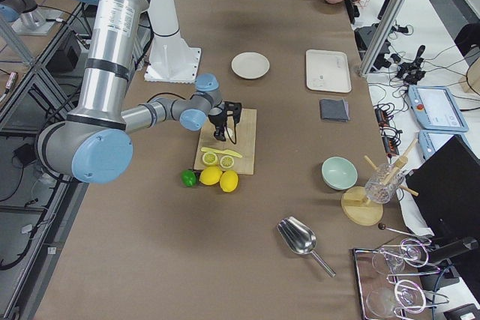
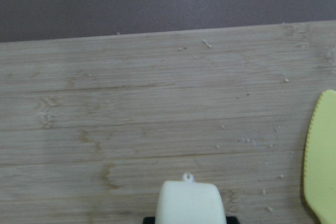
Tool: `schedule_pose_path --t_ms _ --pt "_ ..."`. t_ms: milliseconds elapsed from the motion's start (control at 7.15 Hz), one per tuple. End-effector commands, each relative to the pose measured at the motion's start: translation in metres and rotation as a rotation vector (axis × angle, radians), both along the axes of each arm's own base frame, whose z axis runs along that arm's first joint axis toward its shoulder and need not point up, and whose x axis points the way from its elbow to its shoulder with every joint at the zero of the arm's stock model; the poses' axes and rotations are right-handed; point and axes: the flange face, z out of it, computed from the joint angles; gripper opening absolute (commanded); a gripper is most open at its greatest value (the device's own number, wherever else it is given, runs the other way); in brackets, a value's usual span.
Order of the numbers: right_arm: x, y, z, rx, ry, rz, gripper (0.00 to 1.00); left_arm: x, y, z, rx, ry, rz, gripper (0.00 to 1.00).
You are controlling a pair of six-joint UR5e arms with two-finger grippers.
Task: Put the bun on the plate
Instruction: 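Lower the right gripper and grasp the white bun on the board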
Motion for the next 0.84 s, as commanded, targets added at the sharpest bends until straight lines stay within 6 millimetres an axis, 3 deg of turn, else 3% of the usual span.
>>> schedule_pose_path --t_ms 0,140,280,699 --pt "0.011 -0.006 -0.034 -0.007 -0.071 -0.002 0.15 0.000 0.000 0.001 -0.002 -0.001 0.000 0.97" --pt "0.002 -0.012 -0.041 -0.008 -0.086 -0.006 0.14 0.000 0.001 0.002 -0.005 -0.001 -0.001 0.97" --pt "-0.023 -0.025 -0.066 -0.007 -0.077 -0.003 0.15 0.000 0.001 0.002 -0.005 0.000 0.000 0.97" --pt "-0.138 -0.080 -0.228 -0.054 -0.036 0.048 0.16 0.000 0.000 0.003 -0.009 0.000 0.001 0.97"
